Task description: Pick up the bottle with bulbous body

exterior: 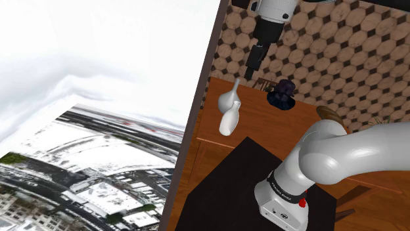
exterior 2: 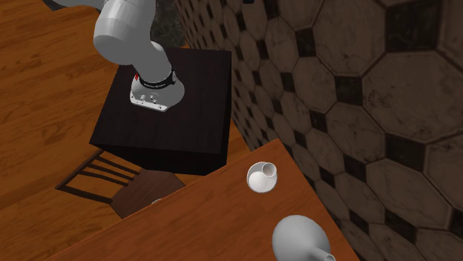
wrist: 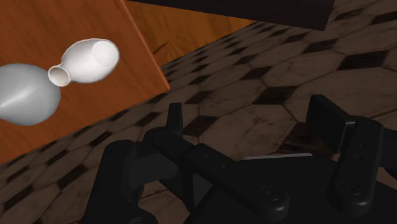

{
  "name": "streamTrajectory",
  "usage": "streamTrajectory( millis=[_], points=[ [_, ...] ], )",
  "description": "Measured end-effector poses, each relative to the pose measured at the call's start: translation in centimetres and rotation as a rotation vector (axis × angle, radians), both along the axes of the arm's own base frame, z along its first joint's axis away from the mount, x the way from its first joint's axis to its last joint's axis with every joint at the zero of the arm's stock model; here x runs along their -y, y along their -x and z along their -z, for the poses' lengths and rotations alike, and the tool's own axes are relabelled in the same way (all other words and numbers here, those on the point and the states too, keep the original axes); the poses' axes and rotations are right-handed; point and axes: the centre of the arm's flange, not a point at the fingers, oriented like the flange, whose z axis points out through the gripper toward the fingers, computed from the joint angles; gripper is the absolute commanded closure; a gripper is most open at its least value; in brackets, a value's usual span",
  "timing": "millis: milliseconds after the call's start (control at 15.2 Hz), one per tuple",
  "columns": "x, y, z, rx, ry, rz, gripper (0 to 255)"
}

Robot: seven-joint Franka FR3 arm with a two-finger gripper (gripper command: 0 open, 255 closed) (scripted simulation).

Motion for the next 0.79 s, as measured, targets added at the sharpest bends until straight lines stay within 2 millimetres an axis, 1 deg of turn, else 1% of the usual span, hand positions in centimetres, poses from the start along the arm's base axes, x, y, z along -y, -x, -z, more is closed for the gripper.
streamTrajectory(
  millis=[66,198,330,528,792],
  points=[
    [0.0,0.0,0.0,0.000,0.000,0.000,0],
    [1.2,-0.1,0.8,0.003,-0.003,-0.001,0],
    [2.9,-0.6,2.7,0.008,-0.007,-0.002,0],
    [6.0,-1.0,4.9,0.017,-0.014,-0.005,0],
    [9.8,-1.8,8.9,0.029,-0.023,-0.010,0]
  ],
)
